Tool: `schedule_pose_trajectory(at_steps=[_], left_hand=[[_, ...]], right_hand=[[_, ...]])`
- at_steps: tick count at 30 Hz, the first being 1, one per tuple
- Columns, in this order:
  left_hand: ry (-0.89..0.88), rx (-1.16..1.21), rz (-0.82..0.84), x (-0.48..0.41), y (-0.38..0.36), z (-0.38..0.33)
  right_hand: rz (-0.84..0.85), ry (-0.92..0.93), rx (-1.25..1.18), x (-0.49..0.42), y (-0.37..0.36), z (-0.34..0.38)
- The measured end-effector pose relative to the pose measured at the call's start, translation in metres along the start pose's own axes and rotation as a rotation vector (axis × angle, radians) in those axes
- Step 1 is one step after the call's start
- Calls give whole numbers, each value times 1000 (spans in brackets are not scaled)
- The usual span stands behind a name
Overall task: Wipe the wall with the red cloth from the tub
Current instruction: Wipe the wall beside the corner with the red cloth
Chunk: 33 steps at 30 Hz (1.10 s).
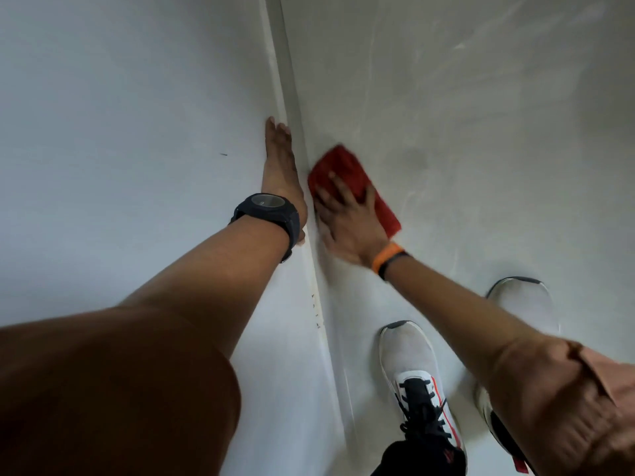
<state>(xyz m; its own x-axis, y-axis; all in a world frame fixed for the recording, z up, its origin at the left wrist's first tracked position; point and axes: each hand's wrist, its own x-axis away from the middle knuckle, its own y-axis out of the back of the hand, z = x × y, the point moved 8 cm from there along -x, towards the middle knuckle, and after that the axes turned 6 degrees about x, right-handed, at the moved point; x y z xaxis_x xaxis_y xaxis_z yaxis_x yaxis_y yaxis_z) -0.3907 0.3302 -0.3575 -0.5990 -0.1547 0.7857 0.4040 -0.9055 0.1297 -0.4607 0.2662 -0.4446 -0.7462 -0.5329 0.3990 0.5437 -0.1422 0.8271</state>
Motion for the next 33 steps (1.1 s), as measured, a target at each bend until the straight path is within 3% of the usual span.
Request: schedule_pose_trajectory(at_steps=[6,10,17,22,33], left_hand=[[24,5,-30,-5,-2,1],[43,-7,-9,-6,-3,2],[64,-13,-14,-12,-5,-4],[98,0,0,-16,-6,-5],[2,45,-46,-2,-1,-2]], right_hand=[[153,184,37,87,-68,22],[100,226,109,74,-61,11],[-33,-17,-12,-31,10,-15],[-21,-104,20,-97,46,-35],[70,-29,17,13,-11,4]])
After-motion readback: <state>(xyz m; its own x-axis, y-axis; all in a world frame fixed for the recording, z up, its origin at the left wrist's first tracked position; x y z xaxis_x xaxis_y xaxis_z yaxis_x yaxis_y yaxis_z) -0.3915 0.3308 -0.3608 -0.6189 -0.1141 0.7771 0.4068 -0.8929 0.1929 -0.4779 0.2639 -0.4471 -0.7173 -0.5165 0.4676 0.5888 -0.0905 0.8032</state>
